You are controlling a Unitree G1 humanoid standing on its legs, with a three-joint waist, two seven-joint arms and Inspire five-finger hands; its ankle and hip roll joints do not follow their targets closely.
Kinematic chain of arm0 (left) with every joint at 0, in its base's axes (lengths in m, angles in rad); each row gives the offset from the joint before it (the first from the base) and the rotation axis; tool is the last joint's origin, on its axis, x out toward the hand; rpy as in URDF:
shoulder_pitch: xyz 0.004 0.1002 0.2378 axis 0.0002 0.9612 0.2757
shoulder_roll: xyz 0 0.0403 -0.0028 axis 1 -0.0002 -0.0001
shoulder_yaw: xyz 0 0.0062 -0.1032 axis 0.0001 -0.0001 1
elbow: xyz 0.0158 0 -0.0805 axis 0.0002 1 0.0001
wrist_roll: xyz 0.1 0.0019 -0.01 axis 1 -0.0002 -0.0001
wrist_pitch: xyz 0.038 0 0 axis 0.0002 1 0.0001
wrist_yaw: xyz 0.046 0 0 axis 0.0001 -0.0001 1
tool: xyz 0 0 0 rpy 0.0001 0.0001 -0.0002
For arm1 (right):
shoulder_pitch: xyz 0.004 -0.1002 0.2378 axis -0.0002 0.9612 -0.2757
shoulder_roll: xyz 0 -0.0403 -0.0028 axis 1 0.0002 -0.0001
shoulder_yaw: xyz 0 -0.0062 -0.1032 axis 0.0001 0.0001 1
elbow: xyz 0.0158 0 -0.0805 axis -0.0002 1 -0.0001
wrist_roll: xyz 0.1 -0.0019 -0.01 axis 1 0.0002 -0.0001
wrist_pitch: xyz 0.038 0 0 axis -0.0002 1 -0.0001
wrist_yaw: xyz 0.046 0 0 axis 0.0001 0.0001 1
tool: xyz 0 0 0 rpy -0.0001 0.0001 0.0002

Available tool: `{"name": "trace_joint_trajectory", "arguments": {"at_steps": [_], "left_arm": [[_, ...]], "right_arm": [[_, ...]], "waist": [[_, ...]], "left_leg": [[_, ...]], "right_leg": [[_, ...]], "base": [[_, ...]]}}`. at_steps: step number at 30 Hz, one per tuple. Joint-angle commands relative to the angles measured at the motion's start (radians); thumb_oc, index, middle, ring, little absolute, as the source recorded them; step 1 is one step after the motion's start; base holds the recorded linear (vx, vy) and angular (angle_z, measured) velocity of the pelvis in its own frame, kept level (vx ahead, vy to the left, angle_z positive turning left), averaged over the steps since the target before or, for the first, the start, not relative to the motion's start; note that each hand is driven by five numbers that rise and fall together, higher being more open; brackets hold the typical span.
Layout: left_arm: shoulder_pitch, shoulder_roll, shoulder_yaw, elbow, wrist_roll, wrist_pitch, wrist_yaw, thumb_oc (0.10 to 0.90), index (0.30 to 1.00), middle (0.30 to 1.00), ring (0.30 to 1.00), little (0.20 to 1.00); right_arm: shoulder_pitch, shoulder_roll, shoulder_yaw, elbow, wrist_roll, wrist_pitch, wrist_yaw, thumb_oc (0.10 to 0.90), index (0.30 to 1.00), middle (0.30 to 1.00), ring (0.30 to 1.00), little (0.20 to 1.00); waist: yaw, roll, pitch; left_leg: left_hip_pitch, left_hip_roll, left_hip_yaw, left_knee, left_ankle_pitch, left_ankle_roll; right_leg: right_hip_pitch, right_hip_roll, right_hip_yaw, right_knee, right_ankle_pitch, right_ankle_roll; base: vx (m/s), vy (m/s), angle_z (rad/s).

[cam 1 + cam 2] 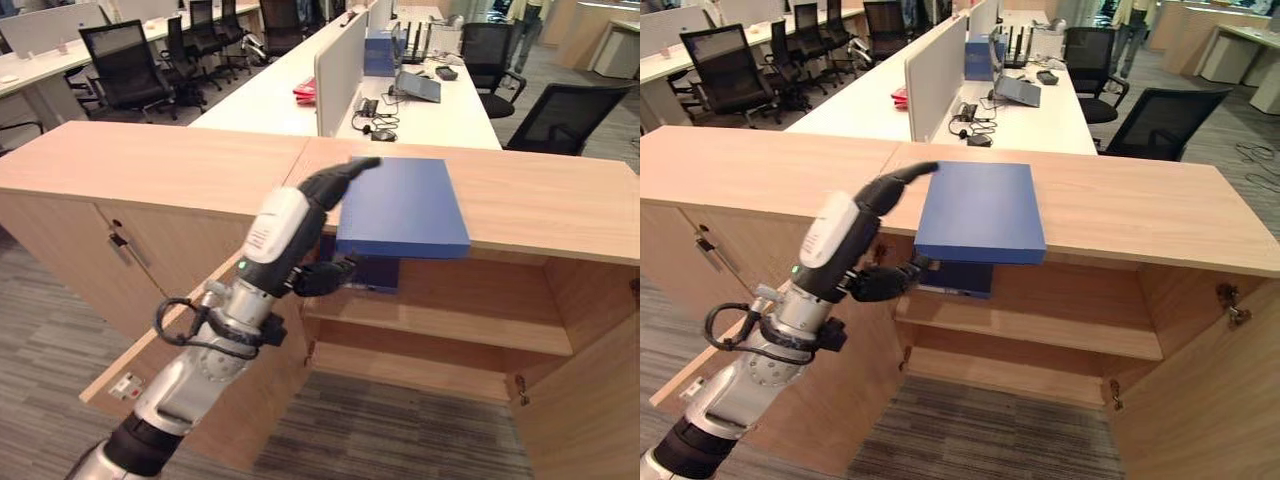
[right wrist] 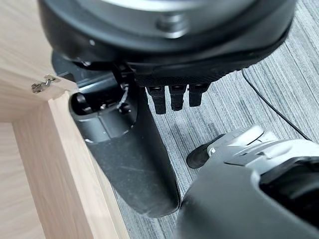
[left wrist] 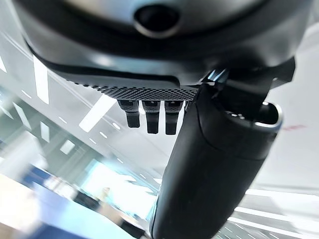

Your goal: Put the empty folder in the office cabinet

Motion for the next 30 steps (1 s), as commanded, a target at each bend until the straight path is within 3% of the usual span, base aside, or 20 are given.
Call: {"name": "trace_joint_trajectory", "arguments": {"at_steps": [1,10,22,30], "left_arm": [[-0.144,-0.027,0.043,-0.041,-0.078,-0.037,0.016,0.8,0.9,0.9,0.9,0.9],[-0.24,-0.043,-0.038,0.07,-0.026,-0.013,-0.014,0.8,0.9,0.9,0.9,0.9],[-0.469,-0.022,-0.192,0.308,0.265,0.032,0.061,0.8,0.9,0.9,0.9,0.9],[-0.532,-0.06,-0.236,0.382,0.334,0.055,0.064,0.8,0.9,0.9,0.9,0.9]], "right_arm": [[-0.037,-0.014,0.032,0.033,-0.028,-0.011,0.004,0.8,0.9,0.9,0.9,0.9],[-0.04,-0.019,0.044,0.035,-0.041,-0.007,0.006,0.8,0.9,0.9,0.9,0.9],[-0.046,-0.032,0.062,0.048,-0.026,-0.004,0.005,0.8,0.9,0.9,0.9,0.9],[-0.046,-0.031,0.06,0.063,-0.014,-0.003,0.003,0.8,0.9,0.9,0.9,0.9]], "waist": [[-0.004,-0.03,-0.058],[-0.013,-0.028,-0.066],[-0.032,-0.024,-0.079],[-0.042,-0.015,-0.081]], "left_leg": [[0.004,-0.014,-0.024,-0.007,-0.121,-0.021],[0.009,-0.013,-0.016,-0.007,-0.124,-0.021],[0.013,-0.012,-0.007,-0.007,-0.13,-0.021],[0.017,-0.012,-0.002,-0.007,-0.132,-0.02]], "right_leg": [[0.007,-0.011,-0.001,0.006,-0.052,0.081],[0.007,-0.01,0.005,0.006,-0.051,0.084],[0.009,-0.009,0.01,0.006,-0.054,0.086],[0.011,-0.011,0.012,0.006,-0.055,0.086]], "base": [[0.0,0.007,-0.07],[0.0,0.001,-0.01],[0.0,0.0,-0.01],[0.0,0.0,0.0]]}}
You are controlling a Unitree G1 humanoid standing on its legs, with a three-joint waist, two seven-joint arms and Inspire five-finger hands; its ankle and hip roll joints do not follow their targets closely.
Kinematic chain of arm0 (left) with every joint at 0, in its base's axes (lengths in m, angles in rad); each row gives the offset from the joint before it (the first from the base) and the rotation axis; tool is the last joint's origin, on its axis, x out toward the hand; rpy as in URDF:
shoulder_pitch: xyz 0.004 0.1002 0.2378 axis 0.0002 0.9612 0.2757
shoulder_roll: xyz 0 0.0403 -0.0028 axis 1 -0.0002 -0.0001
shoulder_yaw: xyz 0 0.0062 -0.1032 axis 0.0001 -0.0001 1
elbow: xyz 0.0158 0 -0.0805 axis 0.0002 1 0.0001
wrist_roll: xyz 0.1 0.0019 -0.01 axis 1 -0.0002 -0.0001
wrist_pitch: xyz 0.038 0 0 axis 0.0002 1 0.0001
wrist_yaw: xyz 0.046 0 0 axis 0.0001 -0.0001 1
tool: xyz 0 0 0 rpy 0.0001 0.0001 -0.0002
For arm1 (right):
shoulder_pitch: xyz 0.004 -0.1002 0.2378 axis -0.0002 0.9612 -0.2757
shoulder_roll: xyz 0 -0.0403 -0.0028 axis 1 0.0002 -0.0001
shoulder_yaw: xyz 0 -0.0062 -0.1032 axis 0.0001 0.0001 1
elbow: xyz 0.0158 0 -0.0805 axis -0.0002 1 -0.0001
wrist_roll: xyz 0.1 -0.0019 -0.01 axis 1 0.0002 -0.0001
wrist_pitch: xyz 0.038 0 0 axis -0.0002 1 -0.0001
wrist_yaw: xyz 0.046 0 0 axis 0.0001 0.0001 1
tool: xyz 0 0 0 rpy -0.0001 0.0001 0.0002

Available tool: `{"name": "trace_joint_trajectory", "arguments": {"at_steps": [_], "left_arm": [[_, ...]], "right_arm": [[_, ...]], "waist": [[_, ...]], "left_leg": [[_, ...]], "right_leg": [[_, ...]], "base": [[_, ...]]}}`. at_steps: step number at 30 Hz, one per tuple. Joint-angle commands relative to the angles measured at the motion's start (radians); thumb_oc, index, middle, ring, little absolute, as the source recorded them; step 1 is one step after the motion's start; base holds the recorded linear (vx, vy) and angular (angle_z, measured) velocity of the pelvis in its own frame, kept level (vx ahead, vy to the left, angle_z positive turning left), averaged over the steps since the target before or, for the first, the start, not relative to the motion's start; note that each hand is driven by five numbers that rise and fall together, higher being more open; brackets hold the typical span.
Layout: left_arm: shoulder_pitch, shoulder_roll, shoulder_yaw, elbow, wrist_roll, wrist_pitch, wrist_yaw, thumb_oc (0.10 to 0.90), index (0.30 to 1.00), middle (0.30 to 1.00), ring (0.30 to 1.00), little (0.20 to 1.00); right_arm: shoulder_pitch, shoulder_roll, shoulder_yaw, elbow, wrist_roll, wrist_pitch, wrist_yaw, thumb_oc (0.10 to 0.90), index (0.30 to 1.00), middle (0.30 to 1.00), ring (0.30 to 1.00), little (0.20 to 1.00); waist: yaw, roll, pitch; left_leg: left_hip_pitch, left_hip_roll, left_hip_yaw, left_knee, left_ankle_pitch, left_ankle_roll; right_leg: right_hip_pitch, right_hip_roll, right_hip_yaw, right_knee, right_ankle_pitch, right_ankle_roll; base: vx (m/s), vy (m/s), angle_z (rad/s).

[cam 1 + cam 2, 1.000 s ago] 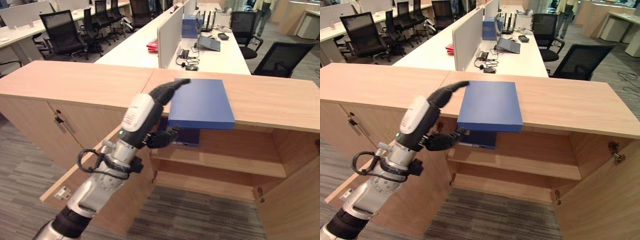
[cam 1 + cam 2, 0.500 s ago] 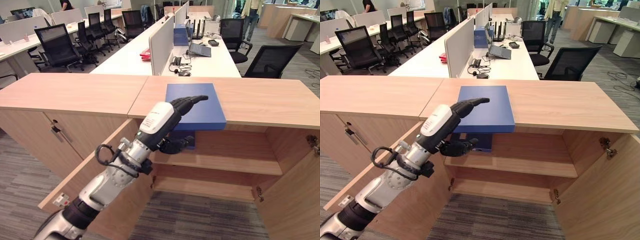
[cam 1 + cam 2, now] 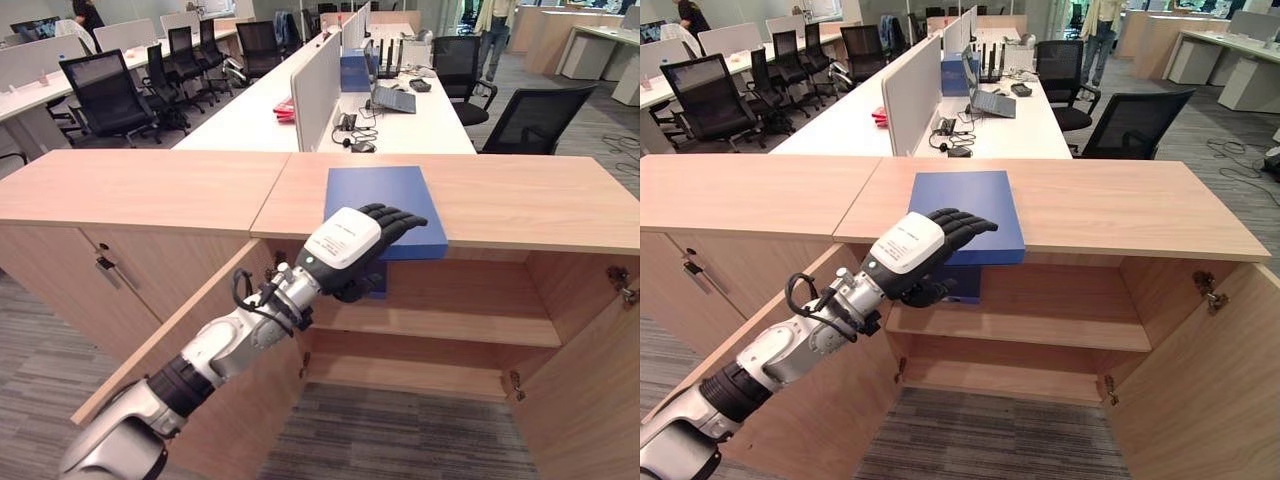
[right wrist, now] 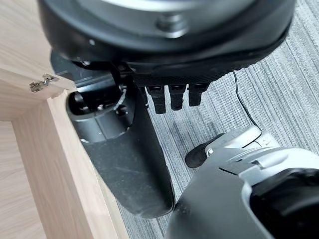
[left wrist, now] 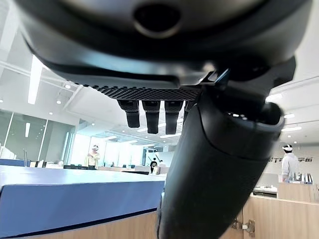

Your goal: Put the empty folder in the office cabinet

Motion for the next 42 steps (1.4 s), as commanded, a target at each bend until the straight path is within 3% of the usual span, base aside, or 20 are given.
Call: {"name": "trace_joint_trajectory", "arguments": {"at_steps": [1,26,42], "left_arm": [[-0.219,-0.057,0.031,0.056,0.021,0.007,0.094,0.8,0.9,0.9,0.9,0.9],[-0.363,-0.133,-0.038,0.395,0.201,0.143,0.171,0.8,0.9,0.9,0.9,0.9],[-0.389,-0.154,-0.055,0.468,0.219,0.172,0.179,0.8,0.9,0.9,0.9,0.9]], "right_arm": [[-0.038,-0.014,0.021,0.051,0.017,-0.012,0.001,0.8,0.9,0.9,0.9,0.9],[-0.029,-0.009,0.037,0.061,0.045,-0.016,-0.003,0.8,0.9,0.9,0.9,0.9],[-0.032,-0.009,0.043,0.06,0.049,-0.02,-0.006,0.8,0.9,0.9,0.9,0.9]], "waist": [[0.0,-0.032,-0.05],[-0.032,-0.015,-0.05],[-0.039,-0.009,-0.047]], "left_leg": [[0.013,-0.014,-0.023,-0.008,-0.129,-0.02],[0.025,-0.012,-0.003,-0.008,-0.146,-0.018],[0.036,-0.012,0.007,-0.008,-0.154,-0.016]], "right_leg": [[0.015,-0.011,-0.001,0.007,-0.059,0.082],[0.021,-0.01,0.014,0.007,-0.072,0.084],[0.026,-0.008,0.021,0.007,-0.075,0.082]], "base": [[0.0,0.0,0.0],[0.0,-0.004,-0.03],[0.01,0.003,-0.03]]}}
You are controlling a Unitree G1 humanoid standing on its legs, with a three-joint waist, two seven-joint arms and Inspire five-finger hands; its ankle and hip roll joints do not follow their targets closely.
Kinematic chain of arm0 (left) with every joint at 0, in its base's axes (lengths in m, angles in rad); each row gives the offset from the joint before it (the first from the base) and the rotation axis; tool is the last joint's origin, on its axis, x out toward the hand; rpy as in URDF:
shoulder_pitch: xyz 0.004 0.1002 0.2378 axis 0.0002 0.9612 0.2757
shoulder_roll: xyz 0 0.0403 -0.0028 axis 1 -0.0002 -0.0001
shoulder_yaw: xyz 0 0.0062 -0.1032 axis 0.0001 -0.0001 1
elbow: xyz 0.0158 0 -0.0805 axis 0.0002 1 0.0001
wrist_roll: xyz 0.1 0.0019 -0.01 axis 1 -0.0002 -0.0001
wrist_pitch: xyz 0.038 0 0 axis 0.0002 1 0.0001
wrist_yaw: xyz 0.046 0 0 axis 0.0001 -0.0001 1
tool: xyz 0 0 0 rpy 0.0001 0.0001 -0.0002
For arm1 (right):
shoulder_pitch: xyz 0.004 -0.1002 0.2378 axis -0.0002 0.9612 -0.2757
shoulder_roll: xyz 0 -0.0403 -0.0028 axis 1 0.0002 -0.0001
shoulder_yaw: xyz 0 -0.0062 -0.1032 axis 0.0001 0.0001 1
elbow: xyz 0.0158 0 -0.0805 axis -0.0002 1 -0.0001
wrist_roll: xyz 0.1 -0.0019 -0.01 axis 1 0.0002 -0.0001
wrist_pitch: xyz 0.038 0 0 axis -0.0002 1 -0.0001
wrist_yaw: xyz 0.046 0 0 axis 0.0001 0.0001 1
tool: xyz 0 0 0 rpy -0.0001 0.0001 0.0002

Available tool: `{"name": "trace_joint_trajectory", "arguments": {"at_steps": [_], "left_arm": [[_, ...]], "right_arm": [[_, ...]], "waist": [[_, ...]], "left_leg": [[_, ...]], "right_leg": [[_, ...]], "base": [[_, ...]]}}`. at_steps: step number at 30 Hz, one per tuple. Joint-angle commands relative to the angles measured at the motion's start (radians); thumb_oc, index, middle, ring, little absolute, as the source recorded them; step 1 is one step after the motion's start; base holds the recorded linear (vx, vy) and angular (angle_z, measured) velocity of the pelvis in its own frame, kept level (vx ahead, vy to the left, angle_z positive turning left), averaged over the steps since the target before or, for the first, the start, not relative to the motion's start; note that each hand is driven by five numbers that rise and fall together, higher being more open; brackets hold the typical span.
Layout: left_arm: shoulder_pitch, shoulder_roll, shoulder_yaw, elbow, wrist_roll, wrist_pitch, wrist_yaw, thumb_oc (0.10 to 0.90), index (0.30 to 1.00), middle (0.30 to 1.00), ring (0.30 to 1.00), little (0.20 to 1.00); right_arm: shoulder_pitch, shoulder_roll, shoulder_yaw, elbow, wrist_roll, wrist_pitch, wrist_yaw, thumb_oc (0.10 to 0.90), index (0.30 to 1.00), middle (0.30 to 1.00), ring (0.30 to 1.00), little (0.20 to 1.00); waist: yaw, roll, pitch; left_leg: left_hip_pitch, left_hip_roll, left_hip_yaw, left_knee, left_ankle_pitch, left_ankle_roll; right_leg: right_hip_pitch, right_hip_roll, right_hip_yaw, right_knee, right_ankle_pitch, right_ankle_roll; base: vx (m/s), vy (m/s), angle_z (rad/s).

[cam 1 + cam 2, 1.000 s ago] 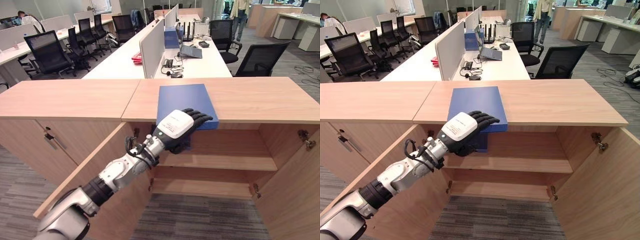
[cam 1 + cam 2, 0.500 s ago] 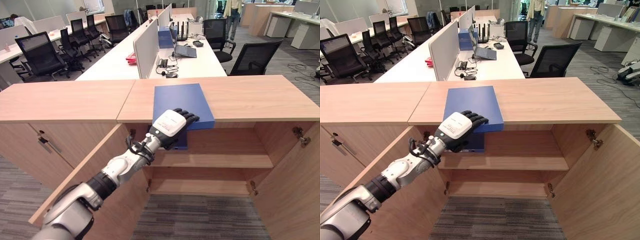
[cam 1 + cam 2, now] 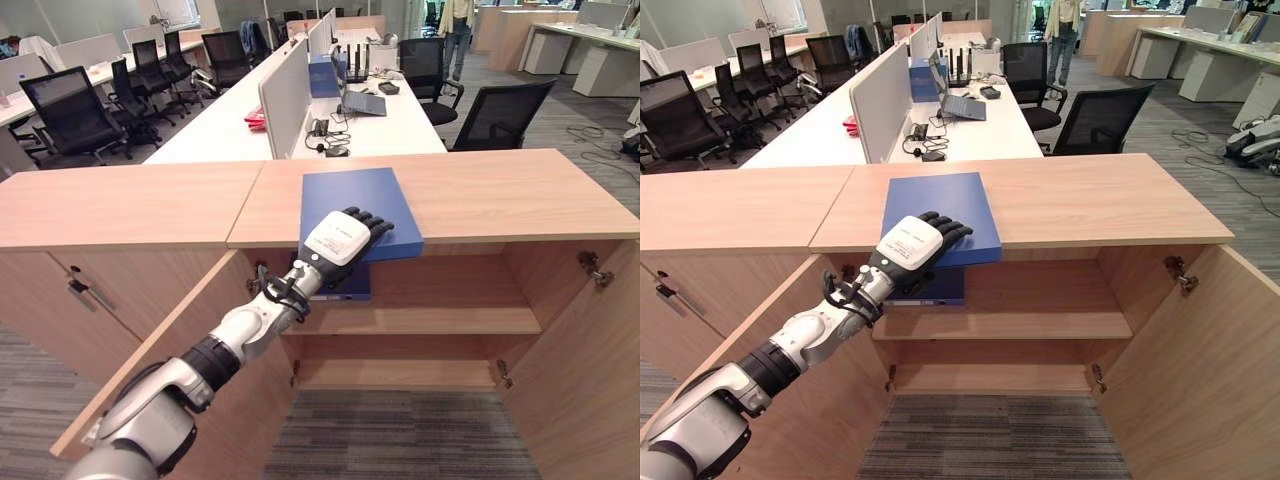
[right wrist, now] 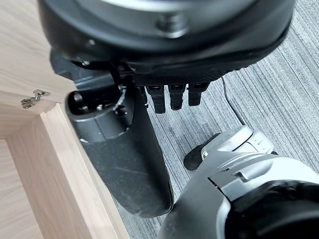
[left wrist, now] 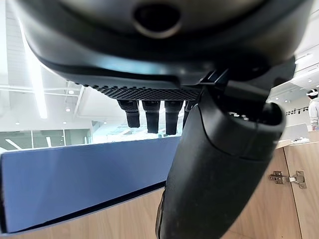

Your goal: Put the empty folder in the office cabinet

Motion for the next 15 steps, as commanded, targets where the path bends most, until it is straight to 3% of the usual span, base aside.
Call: {"name": "trace_joint_trajectory", "arguments": {"at_steps": [1,12,13,14,15], "left_arm": [[-0.243,-0.038,0.051,0.116,0.022,0.038,0.086,0.8,0.9,0.9,0.9,0.9],[-0.227,-0.047,0.055,0.224,0.031,0.082,0.07,0.8,0.9,0.9,0.9,0.9],[-0.228,-0.048,0.054,0.226,0.031,0.083,0.07,0.711,0.766,0.766,0.766,0.766],[-0.228,-0.051,0.056,0.241,0.03,0.089,0.068,0.588,0.582,0.582,0.582,0.582],[-0.228,-0.056,0.062,0.273,0.029,0.103,0.07,0.4,0.3,0.3,0.3,0.3]], "right_arm": [[-0.031,-0.003,0.006,0.037,0.018,-0.018,-0.004,0.8,0.9,0.9,0.9,0.9],[-0.024,0.0,0.008,0.034,0.018,-0.018,-0.003,0.8,0.9,0.9,0.9,0.9],[-0.024,0.0,0.007,0.034,0.018,-0.018,-0.004,0.8,0.9,0.9,0.9,0.9],[-0.024,0.0,0.008,0.033,0.02,-0.018,-0.004,0.8,0.9,0.9,0.9,0.9],[-0.024,0.002,0.01,0.031,0.023,-0.018,-0.004,0.8,0.9,0.9,0.9,0.9]], "waist": [[-0.006,-0.024,-0.037],[-0.01,-0.026,-0.037],[-0.01,-0.026,-0.037],[-0.01,-0.027,-0.037],[-0.01,-0.028,-0.037]], "left_leg": [[0.02,-0.022,-0.035,-0.006,-0.131,-0.024],[0.031,-0.021,-0.032,-0.006,-0.144,-0.023],[0.031,-0.021,-0.032,-0.006,-0.144,-0.023],[0.032,-0.021,-0.031,-0.006,-0.144,-0.023],[0.033,-0.021,-0.03,-0.006,-0.144,-0.023]], "right_leg": [[0.022,-0.017,-0.021,0.007,-0.068,0.082],[0.031,-0.015,-0.018,0.007,-0.076,0.082],[0.031,-0.015,-0.018,0.007,-0.076,0.082],[0.032,-0.015,-0.017,0.007,-0.076,0.082],[0.034,-0.015,-0.018,0.007,-0.076,0.082]], "base": [[0.0,0.0,0.0],[0.01,0.001,-0.01],[0.0,0.0,0.0],[0.0,0.0,0.0],[0.0,0.0,0.0]]}}
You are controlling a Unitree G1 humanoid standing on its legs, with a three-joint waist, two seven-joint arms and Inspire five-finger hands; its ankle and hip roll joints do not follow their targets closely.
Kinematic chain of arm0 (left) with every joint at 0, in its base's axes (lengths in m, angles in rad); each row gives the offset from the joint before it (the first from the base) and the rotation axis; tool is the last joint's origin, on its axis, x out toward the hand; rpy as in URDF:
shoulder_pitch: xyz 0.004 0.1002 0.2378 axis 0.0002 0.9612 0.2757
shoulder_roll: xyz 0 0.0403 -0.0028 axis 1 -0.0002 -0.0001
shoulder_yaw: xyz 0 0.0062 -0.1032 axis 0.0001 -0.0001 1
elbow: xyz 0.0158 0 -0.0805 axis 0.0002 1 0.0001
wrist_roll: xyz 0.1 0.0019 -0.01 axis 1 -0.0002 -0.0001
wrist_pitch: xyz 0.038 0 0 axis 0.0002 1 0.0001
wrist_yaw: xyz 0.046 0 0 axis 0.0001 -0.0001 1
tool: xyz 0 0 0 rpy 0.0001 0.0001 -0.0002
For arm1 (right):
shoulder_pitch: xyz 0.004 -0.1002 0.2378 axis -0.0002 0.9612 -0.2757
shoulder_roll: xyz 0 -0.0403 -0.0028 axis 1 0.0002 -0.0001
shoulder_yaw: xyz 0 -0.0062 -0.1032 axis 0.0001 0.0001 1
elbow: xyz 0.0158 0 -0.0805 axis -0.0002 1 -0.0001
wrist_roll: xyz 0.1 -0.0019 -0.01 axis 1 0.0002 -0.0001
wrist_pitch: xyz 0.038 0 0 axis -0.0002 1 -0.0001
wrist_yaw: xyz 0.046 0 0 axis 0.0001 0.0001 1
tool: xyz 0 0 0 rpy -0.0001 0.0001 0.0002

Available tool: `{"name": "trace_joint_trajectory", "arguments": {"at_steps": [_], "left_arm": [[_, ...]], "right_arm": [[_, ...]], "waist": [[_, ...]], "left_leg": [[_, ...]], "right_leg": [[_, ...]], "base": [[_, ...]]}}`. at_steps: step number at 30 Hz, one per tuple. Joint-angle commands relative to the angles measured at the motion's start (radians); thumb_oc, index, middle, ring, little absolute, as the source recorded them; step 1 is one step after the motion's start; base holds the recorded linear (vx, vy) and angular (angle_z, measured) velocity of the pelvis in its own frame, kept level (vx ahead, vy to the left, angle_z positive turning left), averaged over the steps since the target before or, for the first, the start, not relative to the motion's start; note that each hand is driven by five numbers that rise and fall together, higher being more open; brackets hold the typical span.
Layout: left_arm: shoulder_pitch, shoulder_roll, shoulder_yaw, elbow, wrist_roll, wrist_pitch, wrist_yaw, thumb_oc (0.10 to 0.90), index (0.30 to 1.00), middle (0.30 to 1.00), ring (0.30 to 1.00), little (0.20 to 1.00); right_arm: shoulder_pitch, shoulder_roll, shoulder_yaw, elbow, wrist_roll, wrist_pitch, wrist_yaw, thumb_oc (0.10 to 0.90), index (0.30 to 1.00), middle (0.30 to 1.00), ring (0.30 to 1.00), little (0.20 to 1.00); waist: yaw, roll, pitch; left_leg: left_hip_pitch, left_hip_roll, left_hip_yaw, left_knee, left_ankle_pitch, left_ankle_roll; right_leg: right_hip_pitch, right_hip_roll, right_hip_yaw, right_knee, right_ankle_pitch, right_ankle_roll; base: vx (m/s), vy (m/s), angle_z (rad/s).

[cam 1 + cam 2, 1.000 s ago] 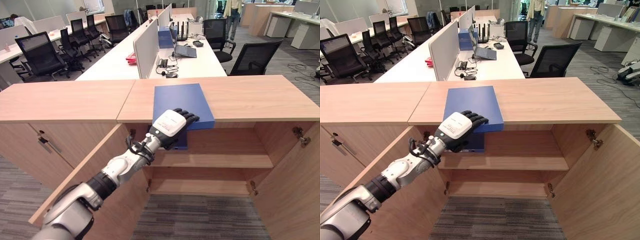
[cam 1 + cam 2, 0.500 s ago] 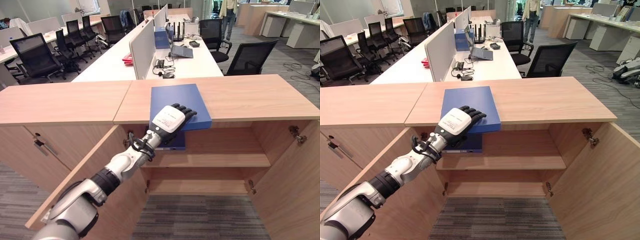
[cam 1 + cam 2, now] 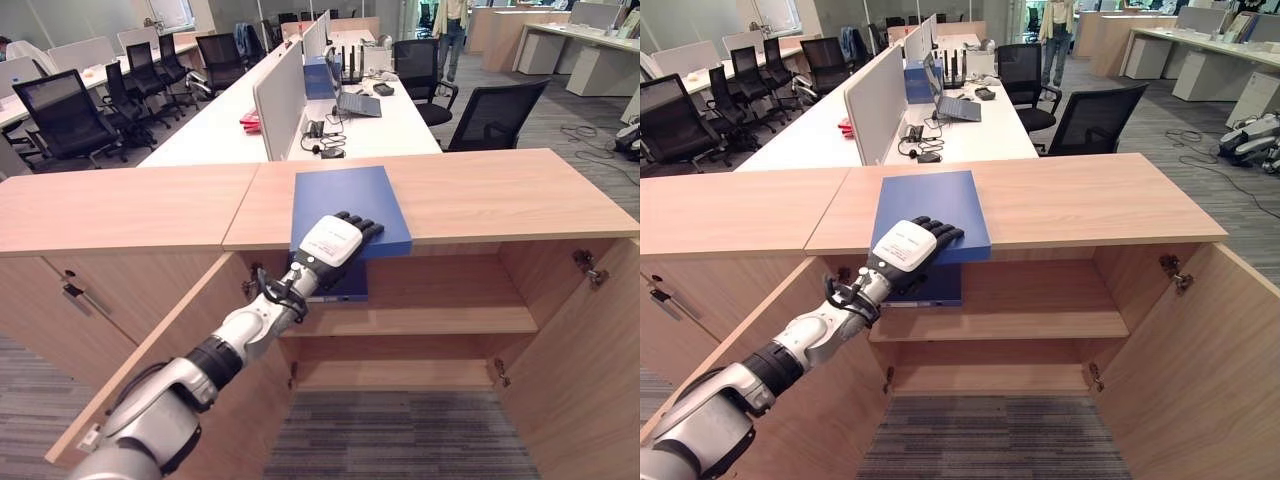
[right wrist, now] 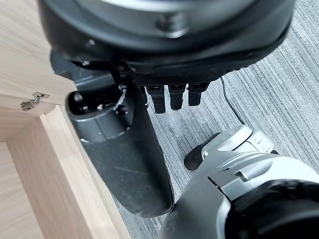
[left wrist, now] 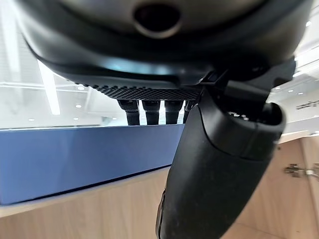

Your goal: Put the empty folder in the office cabinet

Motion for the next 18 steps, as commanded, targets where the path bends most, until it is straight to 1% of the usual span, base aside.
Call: {"name": "trace_joint_trajectory", "arguments": {"at_steps": [1,5,10,18], "left_arm": [[-0.204,-0.019,0.067,0.163,0.029,0.069,0.044,0.4,0.3,0.3,0.3,0.3],[-0.205,-0.024,0.072,0.207,0.037,0.088,0.055,0.4,0.3,0.3,0.3,0.3],[-0.201,-0.027,0.091,0.281,0.03,0.121,0.102,0.4,0.3,0.3,0.3,0.3],[-0.18,-0.025,0.109,0.3,-0.001,0.124,0.15,0.4,0.3,0.3,0.3,0.3]], "right_arm": [[-0.024,0.003,0.01,0.03,0.025,-0.018,-0.003,0.8,0.9,0.9,0.9,0.9],[-0.025,0.007,0.014,0.027,0.028,-0.021,-0.003,0.8,0.9,0.9,0.9,0.9],[-0.021,0.012,0.022,0.029,0.032,-0.029,-0.008,0.8,0.9,0.9,0.9,0.9],[-0.017,0.015,0.029,0.035,0.025,-0.037,-0.018,0.8,0.9,0.9,0.9,0.9]], "waist": [[-0.008,-0.029,-0.036],[-0.01,-0.029,-0.036],[-0.015,-0.032,-0.036],[-0.017,-0.033,-0.039]], "left_leg": [[0.029,-0.023,-0.037,-0.007,-0.142,-0.024],[0.03,-0.023,-0.034,-0.007,-0.144,-0.024],[0.032,-0.022,-0.029,-0.007,-0.146,-0.025],[0.037,-0.02,-0.023,-0.007,-0.151,-0.023]], "right_leg": [[0.032,-0.018,-0.023,0.007,-0.076,0.083],[0.031,-0.016,-0.022,0.007,-0.077,0.082],[0.032,-0.015,-0.018,0.007,-0.077,0.081],[0.035,-0.014,-0.01,0.007,-0.079,0.08]], "base": [[0.0,0.0,0.0],[0.0,0.0,0.0],[0.0,0.0,-0.01],[0.0,0.0,0.0]]}}
